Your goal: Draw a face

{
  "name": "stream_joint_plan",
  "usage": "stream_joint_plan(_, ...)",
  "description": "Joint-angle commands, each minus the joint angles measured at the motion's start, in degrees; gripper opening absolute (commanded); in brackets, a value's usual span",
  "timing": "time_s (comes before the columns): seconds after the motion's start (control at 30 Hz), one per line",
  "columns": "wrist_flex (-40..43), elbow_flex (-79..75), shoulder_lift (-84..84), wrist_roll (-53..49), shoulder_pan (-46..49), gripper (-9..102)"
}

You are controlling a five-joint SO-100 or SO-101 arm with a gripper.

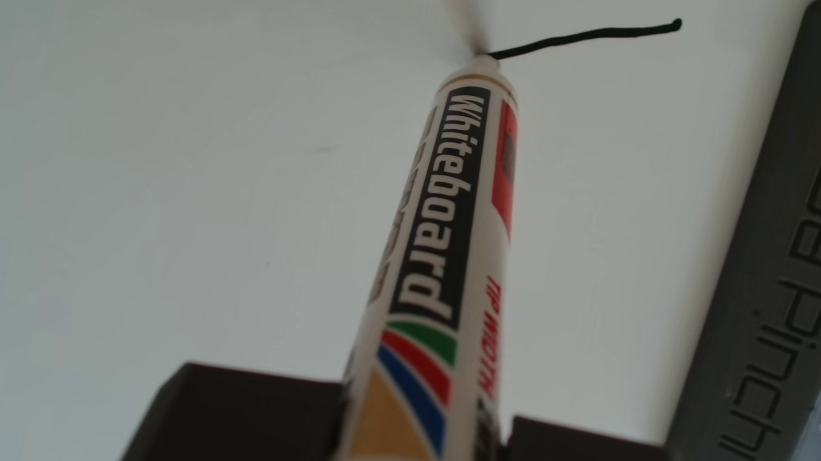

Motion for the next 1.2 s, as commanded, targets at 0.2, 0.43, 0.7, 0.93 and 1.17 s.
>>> stream_joint_plan(0.2, -3.25, -9.14, 6.33, -0.62, 6.33, -1)
stream_joint_plan(0.43, -3.25, -7.29, 5.71, -5.71, 13.71, -1)
stream_joint_plan(0.7, -7.03, -5.62, 0.44, -6.68, 17.75, -1)
stream_joint_plan(0.93, -7.12, -5.54, -3.69, -6.24, 17.58, -1)
stream_joint_plan(1.17, -6.5, -5.45, -4.66, -5.89, 17.67, -1)
